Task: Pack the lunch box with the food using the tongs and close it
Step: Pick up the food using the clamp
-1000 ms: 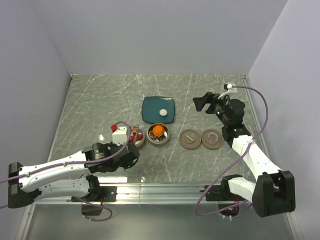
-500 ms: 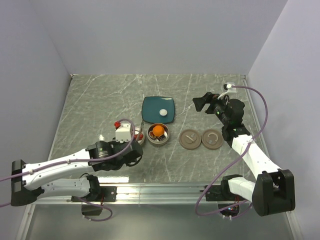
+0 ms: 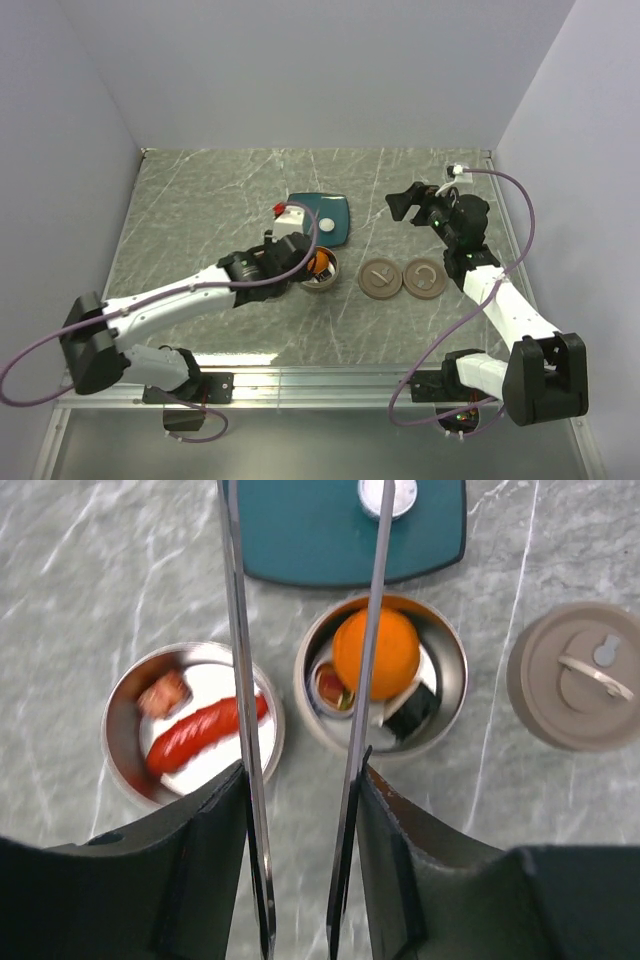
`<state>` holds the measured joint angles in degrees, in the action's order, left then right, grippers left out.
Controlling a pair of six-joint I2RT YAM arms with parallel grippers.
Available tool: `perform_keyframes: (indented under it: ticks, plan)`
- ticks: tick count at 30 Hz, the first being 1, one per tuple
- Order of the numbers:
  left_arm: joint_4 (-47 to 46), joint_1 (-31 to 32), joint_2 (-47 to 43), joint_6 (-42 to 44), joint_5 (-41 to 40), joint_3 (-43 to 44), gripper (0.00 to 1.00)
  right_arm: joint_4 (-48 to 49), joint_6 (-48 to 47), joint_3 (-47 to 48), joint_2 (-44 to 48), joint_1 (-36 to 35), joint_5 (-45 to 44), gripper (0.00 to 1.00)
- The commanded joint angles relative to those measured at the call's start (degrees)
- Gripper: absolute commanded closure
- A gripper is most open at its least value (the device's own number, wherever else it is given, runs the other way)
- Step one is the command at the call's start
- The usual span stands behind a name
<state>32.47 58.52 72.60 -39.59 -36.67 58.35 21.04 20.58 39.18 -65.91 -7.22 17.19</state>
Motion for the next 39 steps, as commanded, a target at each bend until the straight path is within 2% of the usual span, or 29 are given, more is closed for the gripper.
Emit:
perform_keyframes:
  ticks: [1, 5, 11, 20, 27, 39]
  plan:
    - [-11.01, -2.44, 3.86, 9.26, 5.02, 3.79, 0.49, 2.43, 0.08, 2.57, 0.96, 0.63, 1.0, 0.01]
    - [-14.79, -4.82, 9.3, 11.55, 9.41, 5.2, 0.48, 2.52, 0.16, 2.22, 1.22, 0.72, 1.27, 0.01]
    - [-15.33, -6.58, 14.05, 12.35, 10.91, 6.69, 0.47, 2.78, 0.25, 1.87, 1.75, 1.07, 1.44, 0.01]
    - [-12.96, -7.72, 17.93, 10.77, 14.07, 6.69, 0.46, 2.69, 0.34, 1.6, 1.93, 1.25, 1.71, 0.01]
    - [-11.2, -7.72, 16.88, 9.71, 15.39, 5.47, 0.46, 2.78, 0.52, 1.25, 2.19, 1.25, 1.71, 0.01]
    - [-10.15, -7.81, 17.32, 9.8, 17.15, 5.64, 0.6, 2.69, 0.52, 1.16, 2.45, 1.33, 1.62, 0.01]
